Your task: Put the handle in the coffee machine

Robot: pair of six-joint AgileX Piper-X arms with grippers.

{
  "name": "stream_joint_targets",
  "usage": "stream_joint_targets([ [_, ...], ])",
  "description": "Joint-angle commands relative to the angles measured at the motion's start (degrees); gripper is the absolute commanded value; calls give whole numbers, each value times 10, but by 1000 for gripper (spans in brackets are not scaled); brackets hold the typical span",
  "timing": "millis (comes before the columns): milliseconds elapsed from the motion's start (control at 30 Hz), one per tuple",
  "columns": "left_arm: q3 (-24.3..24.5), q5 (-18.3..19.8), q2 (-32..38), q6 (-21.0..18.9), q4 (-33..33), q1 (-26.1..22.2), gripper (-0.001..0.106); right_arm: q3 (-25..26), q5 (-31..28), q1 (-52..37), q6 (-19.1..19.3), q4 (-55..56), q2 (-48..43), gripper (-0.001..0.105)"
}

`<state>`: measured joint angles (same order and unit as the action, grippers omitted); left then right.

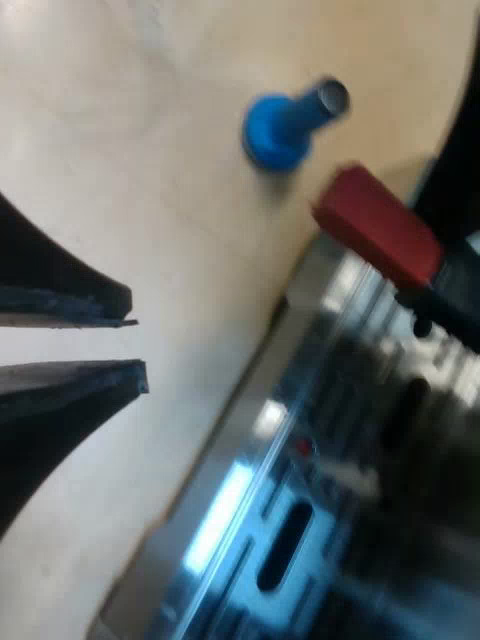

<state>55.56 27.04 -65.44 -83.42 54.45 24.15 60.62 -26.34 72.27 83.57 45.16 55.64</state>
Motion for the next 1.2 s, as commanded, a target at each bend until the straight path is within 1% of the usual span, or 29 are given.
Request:
stream_joint_targets([
  [33,-1,28,8,31,29,-12,0,5,-31,-1,1,1,-3,12],
  [67,-1,20,13,33,35,-18,0,5,-31,-1,1,1,-3,12],
  [100,-1,2,28,45,47,-38,0,5,-31,-1,1,2,-3,12],
  [167,-1,-11,45,62,59,-65,0,5,-31,-1,1,1,-2,12],
  [233,-1,-20,65,75,69,-88,4,5,-31,-1,1,1,-2,18],
  [267,-1,-20,74,81,73,-100,9,5,-29,-1,1,1,-2,26],
  [300,-1,-20,85,86,77,-110,17,5,-24,-1,1,1,-2,38],
  [333,-1,-20,100,87,84,-124,35,5,-15,-1,1,1,-2,50],
  [367,-1,-20,106,87,85,-129,40,5,-8,-1,1,1,-2,60],
  [400,-1,-20,118,87,87,-140,56,5,2,-1,1,1,-2,71],
  [433,-1,-20,128,87,87,-148,68,5,18,-1,1,1,-2,79],
  [467,0,-20,134,87,87,-155,75,5,27,-1,1,1,-2,81],
  [500,2,-20,145,86,87,-163,84,5,44,-1,1,2,-3,84],
  [533,5,-20,157,85,87,-172,89,5,62,-1,1,5,-5,85],
  [600,9,-20,173,83,87,-183,91,5,79,-1,3,11,-8,85],
  [633,16,-20,187,83,87,-194,91,5,82,-1,26,17,-11,85],
  [667,21,-20,198,79,83,-202,91,5,66,-1,29,19,-11,85],
  [700,28,-20,212,61,75,-213,91,5,34,-5,25,19,-11,85],
  [733,36,-20,221,34,63,-223,91,8,26,-19,14,19,-11,85],
  [767,42,-20,225,9,56,-229,91,11,38,-34,12,19,-11,85],
  [833,61,-26,236,-43,43,-247,91,17,106,-85,13,17,-11,85],
  [867,69,-29,237,-54,43,-251,91,21,135,-116,16,17,-11,85],
  [900,82,-29,239,-67,45,-256,91,26,167,-155,28,17,-11,85],
  [1000,104,-31,246,-80,46,-259,91,39,206,-247,56,18,-14,85],
  [1033,109,-31,248,-81,48,-259,91,41,210,-267,59,18,-15,85],
  [1100,120,-32,258,-81,52,-259,91,44,240,-338,68,18,-26,85],
  [1133,121,-40,265,-81,54,-259,91,44,260,-378,71,19,-34,85],
  [1167,121,-47,270,-81,54,-259,91,44,270,-391,77,21,-37,85],
  [1200,121,-57,279,-81,58,-259,91,44,284,-429,91,26,-46,85],
])
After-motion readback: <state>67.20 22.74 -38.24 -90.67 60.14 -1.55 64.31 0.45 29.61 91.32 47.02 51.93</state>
